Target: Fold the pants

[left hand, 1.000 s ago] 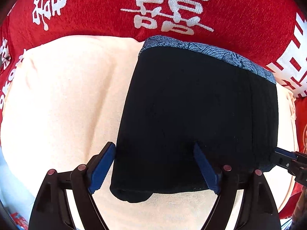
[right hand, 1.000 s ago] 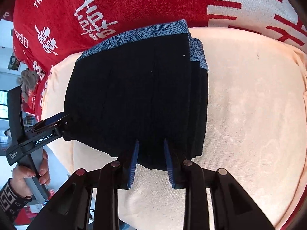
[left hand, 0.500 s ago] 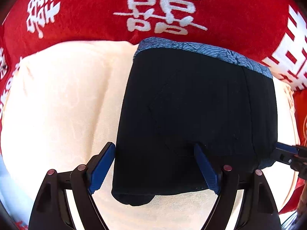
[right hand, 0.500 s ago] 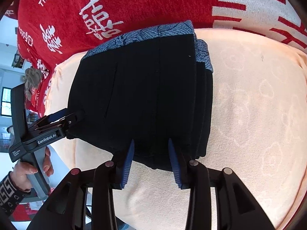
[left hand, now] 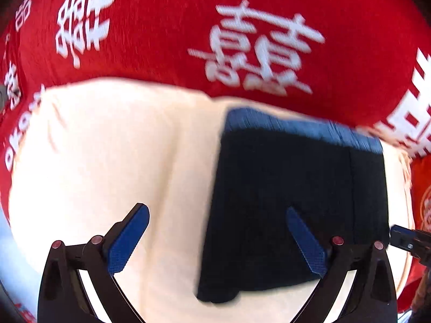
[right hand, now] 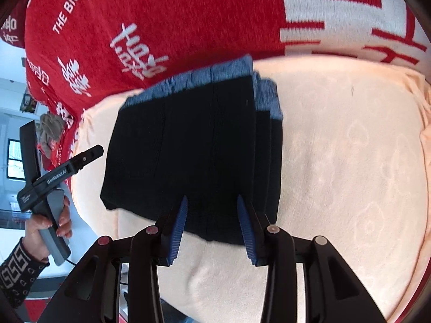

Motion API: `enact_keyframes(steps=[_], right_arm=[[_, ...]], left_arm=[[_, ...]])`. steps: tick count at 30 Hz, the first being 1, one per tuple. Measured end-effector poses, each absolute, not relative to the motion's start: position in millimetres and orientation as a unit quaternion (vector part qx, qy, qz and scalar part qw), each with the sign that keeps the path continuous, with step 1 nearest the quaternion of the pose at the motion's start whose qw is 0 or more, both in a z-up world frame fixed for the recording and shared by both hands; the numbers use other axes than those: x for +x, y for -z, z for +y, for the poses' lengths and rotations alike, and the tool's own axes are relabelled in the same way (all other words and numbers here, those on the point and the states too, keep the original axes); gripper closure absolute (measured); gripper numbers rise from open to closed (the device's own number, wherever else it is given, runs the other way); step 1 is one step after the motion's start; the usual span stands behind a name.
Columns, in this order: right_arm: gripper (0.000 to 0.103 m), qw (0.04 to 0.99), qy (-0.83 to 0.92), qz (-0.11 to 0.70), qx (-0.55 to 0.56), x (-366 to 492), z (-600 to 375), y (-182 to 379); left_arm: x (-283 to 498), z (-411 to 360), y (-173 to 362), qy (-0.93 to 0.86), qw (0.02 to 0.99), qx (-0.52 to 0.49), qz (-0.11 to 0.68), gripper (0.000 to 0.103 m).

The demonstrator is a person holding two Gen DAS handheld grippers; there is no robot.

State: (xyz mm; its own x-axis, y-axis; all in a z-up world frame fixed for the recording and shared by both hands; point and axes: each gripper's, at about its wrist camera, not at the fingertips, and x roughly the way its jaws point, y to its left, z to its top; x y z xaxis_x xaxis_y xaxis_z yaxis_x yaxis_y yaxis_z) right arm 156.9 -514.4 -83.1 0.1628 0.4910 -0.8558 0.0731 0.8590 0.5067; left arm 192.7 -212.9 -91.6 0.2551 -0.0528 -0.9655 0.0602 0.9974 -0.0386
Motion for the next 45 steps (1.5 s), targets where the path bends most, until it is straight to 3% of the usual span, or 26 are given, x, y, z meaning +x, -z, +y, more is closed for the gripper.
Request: enact_keyframes(steps=[6, 11, 17, 21, 26, 31, 34, 45], right_arm=[[0.060, 0.737, -0.115, 0.620, 0.243, 217, -526, 97], [0.061, 0.729, -0.115, 0.652, 0.174, 228, -511, 131], [0.059, 0.729, -0.118, 0.641, 0.208, 219, -518, 130], [0.059, 0.728, -0.122, 0.637, 0.224, 206, -522, 113], [0.042, 0.702, -0.139, 0.642, 0.275, 171, -545, 118], [0.040, 0.672, -0.163, 0.649, 0.318, 156, -562, 134], [0.028, 0.663, -0.172, 0.650, 0.330, 162, -568, 147], [0.028, 0.605, -0.234, 0.630, 0.426, 179, -577, 182]], left_arm=[[258, -215, 119, 0.026, 0.779, -0.023, 0.626, 0.001], [248, -225, 155, 0.014, 0.781, -0.015, 0.625, 0.000], [238, -244, 144, 0.033, 0.803, 0.068, 0.592, 0.000], [240, -239, 126, 0.035, 0.790, 0.046, 0.611, 0.000], [219, -215, 111, 0.049, 0.784, 0.012, 0.619, 0.000], [208, -193, 117, 0.115, 0.746, -0.067, 0.652, 0.000], [213, -186, 128, 0.156, 0.714, -0.118, 0.672, 0.000], [225, -191, 172, 0.199, 0.662, -0.137, 0.710, 0.000]])
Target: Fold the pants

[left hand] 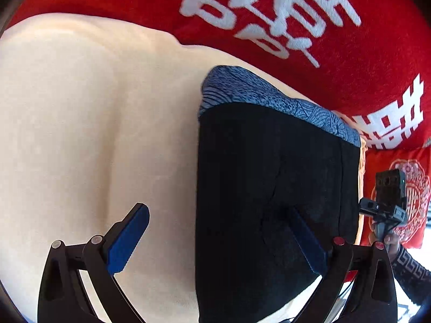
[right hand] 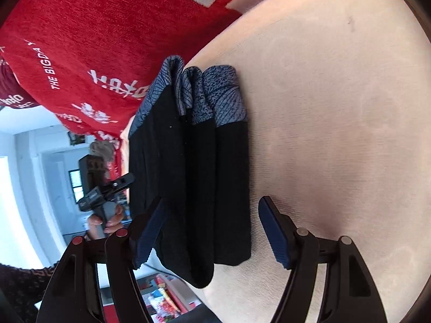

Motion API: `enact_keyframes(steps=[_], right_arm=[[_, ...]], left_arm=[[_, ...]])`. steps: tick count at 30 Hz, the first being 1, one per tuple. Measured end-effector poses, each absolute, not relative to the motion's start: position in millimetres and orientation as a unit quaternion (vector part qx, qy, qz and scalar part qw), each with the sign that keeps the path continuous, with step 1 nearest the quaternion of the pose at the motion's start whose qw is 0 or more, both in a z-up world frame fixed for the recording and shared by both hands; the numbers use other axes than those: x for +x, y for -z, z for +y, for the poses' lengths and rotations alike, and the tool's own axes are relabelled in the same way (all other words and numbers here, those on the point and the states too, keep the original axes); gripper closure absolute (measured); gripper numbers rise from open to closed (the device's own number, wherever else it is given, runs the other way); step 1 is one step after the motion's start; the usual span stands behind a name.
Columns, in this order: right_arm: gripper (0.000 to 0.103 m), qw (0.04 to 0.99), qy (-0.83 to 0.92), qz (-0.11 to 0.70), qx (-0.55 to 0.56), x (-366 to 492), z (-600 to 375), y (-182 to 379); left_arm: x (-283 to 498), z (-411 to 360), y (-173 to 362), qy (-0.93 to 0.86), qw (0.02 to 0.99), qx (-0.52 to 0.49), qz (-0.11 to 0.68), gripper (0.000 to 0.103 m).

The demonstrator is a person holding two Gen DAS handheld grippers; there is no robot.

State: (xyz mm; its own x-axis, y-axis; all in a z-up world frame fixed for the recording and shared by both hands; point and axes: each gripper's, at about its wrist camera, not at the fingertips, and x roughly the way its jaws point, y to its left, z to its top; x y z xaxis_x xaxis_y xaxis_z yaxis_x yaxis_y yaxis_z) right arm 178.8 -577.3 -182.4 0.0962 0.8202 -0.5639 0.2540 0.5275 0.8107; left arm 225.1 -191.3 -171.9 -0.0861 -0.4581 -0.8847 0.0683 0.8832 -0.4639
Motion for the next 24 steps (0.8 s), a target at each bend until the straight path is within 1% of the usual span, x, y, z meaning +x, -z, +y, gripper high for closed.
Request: enact_keyframes(steps=[5, 9, 11, 12, 13, 14, 15, 16, 18, 19, 24], right_arm=[[0.027, 0.609, -0.279, 0.619, 0.411, 194, -558, 187], [0.027, 0.599, -0.284, 0.615, 0.427, 204, -555, 192], [0.033, 0.593, -0.269, 0.628, 0.426, 208, -553, 194], [0.036, 0.592, -0.262, 0.633, 0.424, 208, -553, 194], [0.042, 0.594, -0.251, 0.639, 0.419, 209, -550, 193], [0.046, 0.597, -0.241, 0.642, 0.416, 208, -552, 191], [0.048, 0.602, -0.237, 0.642, 0.412, 207, -553, 187], [0.053, 0.608, -0.236, 0.639, 0.408, 206, -551, 182], [0.057, 0.610, -0.240, 0.632, 0.413, 204, -550, 175], [0.059, 0.608, -0.246, 0.626, 0.421, 201, -552, 171], [0.060, 0.597, -0.264, 0.624, 0.429, 182, -539, 151]], left_arm=[[220, -218, 177, 0.251, 0.659, -0.119, 0.698, 0.000], [225, -223, 186, 0.256, 0.662, -0.136, 0.691, 0.000], [228, -224, 185, 0.244, 0.670, -0.133, 0.689, 0.000], [228, -224, 182, 0.236, 0.675, -0.130, 0.687, 0.003], [225, -226, 175, 0.237, 0.681, -0.131, 0.680, 0.016], [224, -227, 171, 0.235, 0.685, -0.130, 0.677, 0.019], [223, -229, 166, 0.231, 0.691, -0.127, 0.673, 0.027], [220, -230, 159, 0.227, 0.697, -0.126, 0.669, 0.032], [217, -230, 150, 0.217, 0.702, -0.127, 0.666, 0.038], [215, -229, 145, 0.215, 0.704, -0.129, 0.664, 0.039], [198, -225, 113, 0.215, 0.712, -0.118, 0.658, 0.039]])
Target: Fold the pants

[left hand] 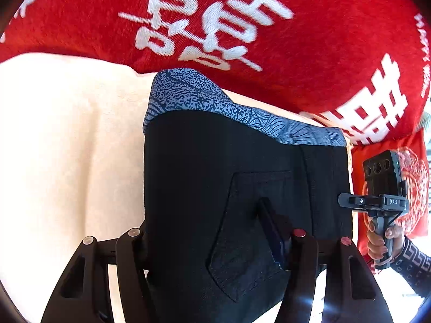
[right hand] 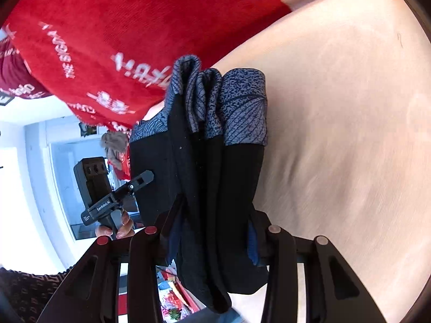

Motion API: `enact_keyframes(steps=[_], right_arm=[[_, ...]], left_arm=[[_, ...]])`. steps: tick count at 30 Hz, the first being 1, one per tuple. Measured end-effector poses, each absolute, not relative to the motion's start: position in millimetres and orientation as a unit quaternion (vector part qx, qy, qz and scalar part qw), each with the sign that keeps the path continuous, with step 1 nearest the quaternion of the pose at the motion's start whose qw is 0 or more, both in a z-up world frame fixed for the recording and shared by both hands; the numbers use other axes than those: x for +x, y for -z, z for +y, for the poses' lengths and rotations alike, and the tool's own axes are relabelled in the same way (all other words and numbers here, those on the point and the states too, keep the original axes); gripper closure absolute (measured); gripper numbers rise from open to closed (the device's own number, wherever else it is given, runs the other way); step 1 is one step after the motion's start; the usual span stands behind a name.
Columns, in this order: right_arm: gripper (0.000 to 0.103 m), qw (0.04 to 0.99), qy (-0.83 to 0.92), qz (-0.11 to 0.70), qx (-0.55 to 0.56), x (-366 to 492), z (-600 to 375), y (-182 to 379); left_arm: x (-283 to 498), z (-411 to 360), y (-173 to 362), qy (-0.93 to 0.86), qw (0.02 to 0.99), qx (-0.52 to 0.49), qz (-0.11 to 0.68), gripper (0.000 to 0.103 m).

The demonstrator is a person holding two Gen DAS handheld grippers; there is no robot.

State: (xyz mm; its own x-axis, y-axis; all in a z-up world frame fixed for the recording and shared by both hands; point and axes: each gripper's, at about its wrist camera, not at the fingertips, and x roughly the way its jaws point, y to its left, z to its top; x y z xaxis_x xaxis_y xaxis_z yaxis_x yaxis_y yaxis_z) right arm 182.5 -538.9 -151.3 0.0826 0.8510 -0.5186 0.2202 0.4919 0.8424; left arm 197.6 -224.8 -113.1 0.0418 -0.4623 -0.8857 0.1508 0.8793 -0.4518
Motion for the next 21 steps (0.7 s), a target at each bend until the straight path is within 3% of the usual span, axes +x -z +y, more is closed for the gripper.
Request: enact_keyframes(steps=[8, 13, 15, 17, 18, 21], right_arm=[[0.060, 0.592, -0.260, 0.613, 0.454, 112, -499, 125], [0.059, 0.590, -0.240, 0.616, 0.464, 63, -472, 140], [0.056, 0.587, -0.218, 0.627, 0.462, 55, -461, 155], [0.042, 0.597, -0.176, 0.649, 0.438, 48, -448, 168], [0.041, 0.600, -0.169, 0.644, 0.443, 47, -446, 168], [0.030, 0.618, -0.121, 0.656, 0.416, 45, -440, 152]], left_arm=[[147, -185, 81, 0.222, 0.709, -0.095, 0.663, 0.039], [116, -160, 95, 0.215, 0.699, -0.089, 0.676, 0.039], [106, -151, 113, 0.205, 0.694, -0.080, 0.685, 0.037], [100, -142, 130, 0.188, 0.700, -0.070, 0.686, 0.024], [97, -136, 136, 0.178, 0.703, -0.067, 0.685, 0.019], [91, -116, 132, 0.157, 0.712, -0.088, 0.679, 0.018]])
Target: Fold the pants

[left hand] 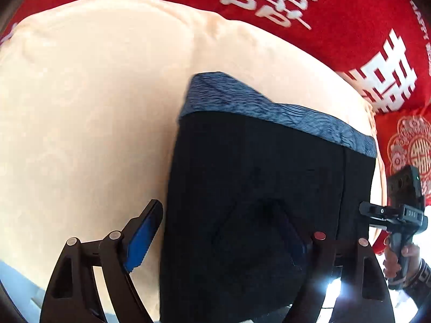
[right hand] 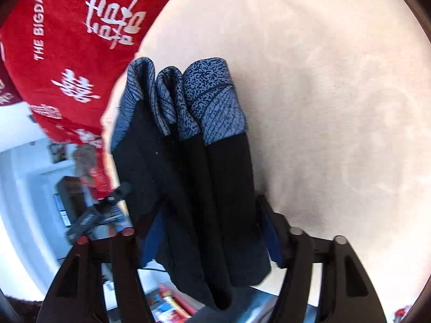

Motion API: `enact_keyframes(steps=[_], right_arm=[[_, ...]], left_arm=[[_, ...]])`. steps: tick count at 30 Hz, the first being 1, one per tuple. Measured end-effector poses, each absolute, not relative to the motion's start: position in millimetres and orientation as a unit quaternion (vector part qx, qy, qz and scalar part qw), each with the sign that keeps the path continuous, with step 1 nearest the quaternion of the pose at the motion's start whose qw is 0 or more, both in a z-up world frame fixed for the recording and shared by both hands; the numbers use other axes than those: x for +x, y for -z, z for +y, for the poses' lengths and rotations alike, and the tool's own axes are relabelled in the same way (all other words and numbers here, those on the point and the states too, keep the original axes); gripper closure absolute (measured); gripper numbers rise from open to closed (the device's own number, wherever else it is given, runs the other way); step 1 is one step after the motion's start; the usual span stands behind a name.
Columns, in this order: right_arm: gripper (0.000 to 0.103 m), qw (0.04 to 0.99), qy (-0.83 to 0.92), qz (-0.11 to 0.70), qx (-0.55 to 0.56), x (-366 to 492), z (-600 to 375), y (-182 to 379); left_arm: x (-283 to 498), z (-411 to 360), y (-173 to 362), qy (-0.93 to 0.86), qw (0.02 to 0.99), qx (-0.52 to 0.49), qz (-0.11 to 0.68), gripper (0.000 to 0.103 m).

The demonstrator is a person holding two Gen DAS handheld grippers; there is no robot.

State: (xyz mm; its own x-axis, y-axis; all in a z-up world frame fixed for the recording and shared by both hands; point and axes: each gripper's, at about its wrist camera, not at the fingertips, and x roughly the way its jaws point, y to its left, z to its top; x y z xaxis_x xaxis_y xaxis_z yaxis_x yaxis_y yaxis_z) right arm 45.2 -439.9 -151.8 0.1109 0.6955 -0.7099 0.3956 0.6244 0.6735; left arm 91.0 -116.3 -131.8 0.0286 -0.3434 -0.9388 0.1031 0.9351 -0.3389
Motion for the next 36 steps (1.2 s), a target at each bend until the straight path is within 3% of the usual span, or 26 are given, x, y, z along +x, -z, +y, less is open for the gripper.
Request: enact_keyframes(steps=[2, 12, 17, 22, 24, 36], right_arm=[[0.024, 0.635, -0.087, 0.669, 0.375, 41, -438, 137], [0.017, 0.700, -0.013, 0.657, 0.281, 12, -410, 51], [0.000, 0.738, 0.016, 0.631, 0.240, 3, -390, 6], [0.000, 0.746, 0.021, 0.631, 0.212, -6, -371, -28], [0.000, 0.739, 0.019, 0.645, 0.190, -9, -362, -35], [0.000, 0.732, 0.049, 0.650, 0.197, -44, -342, -81]], left_arm=[[85, -108, 117, 0.135, 0.727, -0.074, 0.669, 0.018], [35, -103, 47, 0.070, 0.761, 0.005, 0.645, 0.018], [15, -122, 24, 0.072, 0.756, 0.038, 0.649, 0.018], [-1, -126, -3, 0.081, 0.757, 0.032, 0.647, 0.016], [-4, -126, -8, 0.080, 0.753, 0.036, 0.652, 0.000], [-21, -107, -60, 0.080, 0.779, 0.046, 0.620, 0.000]])
